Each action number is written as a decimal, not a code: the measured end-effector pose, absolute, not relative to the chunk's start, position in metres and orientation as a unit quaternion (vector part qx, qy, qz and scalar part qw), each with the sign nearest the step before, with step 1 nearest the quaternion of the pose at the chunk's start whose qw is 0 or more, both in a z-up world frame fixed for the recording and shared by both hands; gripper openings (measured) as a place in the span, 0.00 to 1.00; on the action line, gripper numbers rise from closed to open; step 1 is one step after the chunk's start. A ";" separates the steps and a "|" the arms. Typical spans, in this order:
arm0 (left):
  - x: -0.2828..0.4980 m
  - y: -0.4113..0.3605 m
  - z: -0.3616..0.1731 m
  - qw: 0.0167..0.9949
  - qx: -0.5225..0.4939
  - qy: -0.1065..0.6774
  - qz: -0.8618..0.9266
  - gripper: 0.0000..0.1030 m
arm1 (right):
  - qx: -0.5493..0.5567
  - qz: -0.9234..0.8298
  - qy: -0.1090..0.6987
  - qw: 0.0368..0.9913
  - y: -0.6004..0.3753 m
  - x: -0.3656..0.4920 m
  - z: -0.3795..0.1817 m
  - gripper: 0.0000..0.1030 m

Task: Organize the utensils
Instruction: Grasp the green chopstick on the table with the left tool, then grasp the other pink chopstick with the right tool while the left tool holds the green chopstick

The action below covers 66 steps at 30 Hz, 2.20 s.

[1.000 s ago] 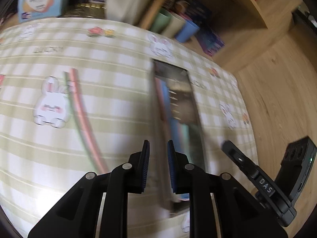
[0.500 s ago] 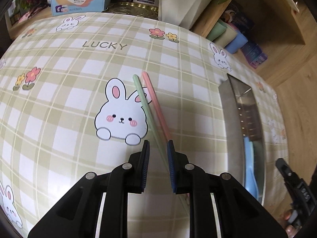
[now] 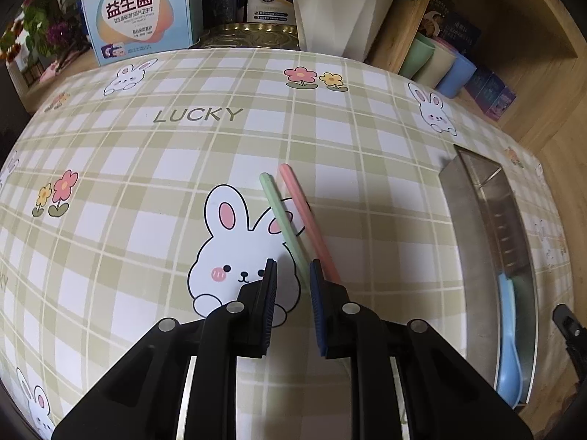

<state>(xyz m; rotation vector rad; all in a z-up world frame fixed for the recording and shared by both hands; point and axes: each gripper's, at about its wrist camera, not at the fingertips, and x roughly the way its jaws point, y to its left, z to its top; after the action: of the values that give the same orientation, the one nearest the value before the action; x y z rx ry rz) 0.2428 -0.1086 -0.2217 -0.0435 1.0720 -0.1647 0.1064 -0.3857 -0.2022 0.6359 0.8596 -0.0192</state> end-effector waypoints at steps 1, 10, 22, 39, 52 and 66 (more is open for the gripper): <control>0.243 -0.109 -0.222 0.857 -0.017 0.508 -0.077 0.22 | 0.303 -0.010 0.409 0.860 -0.386 0.106 -0.202 0.07; 0.240 -0.115 -0.228 0.867 0.017 0.491 -0.083 0.27 | 0.309 -0.012 0.410 0.858 -0.388 0.106 -0.208 0.07; 0.230 -0.110 -0.228 0.861 0.036 0.498 -0.094 0.06 | 0.310 -0.012 0.408 0.859 -0.388 0.103 -0.207 0.07; 0.195 -0.064 -0.219 0.876 0.004 0.475 -0.087 0.06 | 0.256 -0.007 0.413 0.874 -0.359 0.104 -0.195 0.07; 0.176 0.005 -0.202 0.893 -0.047 0.442 -0.075 0.06 | 0.104 0.080 0.433 0.892 -0.245 0.150 -0.178 0.07; 0.173 0.041 -0.201 0.897 -0.092 0.426 -0.071 0.06 | 0.024 0.063 0.499 0.864 -0.178 0.225 -0.222 0.08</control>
<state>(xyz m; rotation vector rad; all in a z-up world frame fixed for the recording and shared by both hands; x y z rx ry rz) 0.1729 0.0409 -0.2011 -0.1912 0.8815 -0.1477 0.2248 -0.1783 -0.2222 0.0512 1.0457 0.1330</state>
